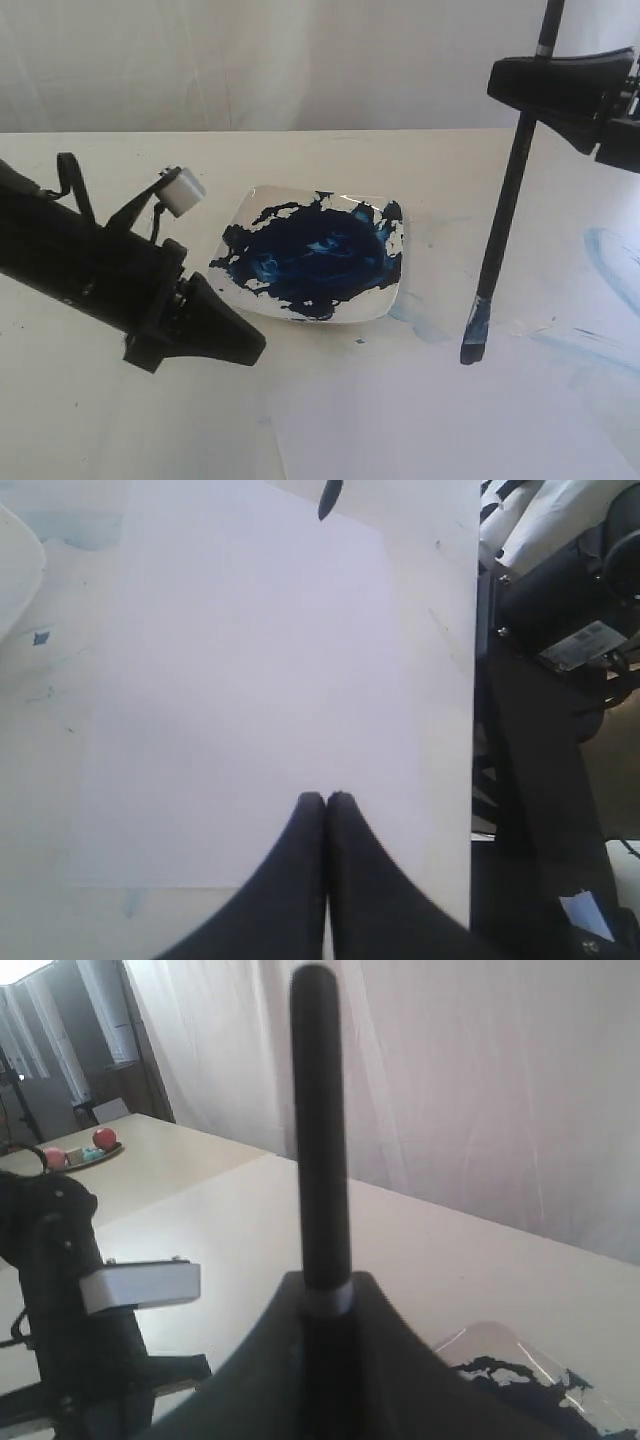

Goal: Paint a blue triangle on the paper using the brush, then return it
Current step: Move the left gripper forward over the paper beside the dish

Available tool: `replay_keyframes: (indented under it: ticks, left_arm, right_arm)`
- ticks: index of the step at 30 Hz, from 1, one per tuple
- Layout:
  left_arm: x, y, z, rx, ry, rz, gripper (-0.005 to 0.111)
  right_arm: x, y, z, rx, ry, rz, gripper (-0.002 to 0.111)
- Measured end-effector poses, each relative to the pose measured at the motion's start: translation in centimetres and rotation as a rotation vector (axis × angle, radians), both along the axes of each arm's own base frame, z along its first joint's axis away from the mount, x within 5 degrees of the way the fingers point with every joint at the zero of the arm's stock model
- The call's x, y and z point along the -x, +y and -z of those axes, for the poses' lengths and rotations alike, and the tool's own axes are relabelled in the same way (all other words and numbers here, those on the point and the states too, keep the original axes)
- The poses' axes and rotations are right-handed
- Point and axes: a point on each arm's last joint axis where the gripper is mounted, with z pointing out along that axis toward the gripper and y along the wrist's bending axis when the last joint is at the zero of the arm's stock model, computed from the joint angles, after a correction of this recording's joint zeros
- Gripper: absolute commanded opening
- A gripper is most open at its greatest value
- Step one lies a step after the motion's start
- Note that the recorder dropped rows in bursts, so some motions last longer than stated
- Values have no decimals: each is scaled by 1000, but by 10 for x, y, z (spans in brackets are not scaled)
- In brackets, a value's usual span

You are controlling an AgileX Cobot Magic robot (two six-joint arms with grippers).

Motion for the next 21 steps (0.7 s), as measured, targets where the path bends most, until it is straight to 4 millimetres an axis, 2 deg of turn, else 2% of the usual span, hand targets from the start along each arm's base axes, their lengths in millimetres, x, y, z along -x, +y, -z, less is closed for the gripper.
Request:
replay_keyframes:
  ticks: [4, 13, 21]
  left_arm:
    - [-4, -12, 13, -33, -8, 14, 0]
    - [-1, -34, 49, -110, 29, 61, 0]
    - [-3, -37, 67, -132, 42, 90, 0]
  right_arm:
    - [-4, 4, 1, -25, -22, -5, 0]
    - [-12, 28, 17, 21, -105, -93, 0]
    - [-12, 37, 23, 35, -116, -130, 0]
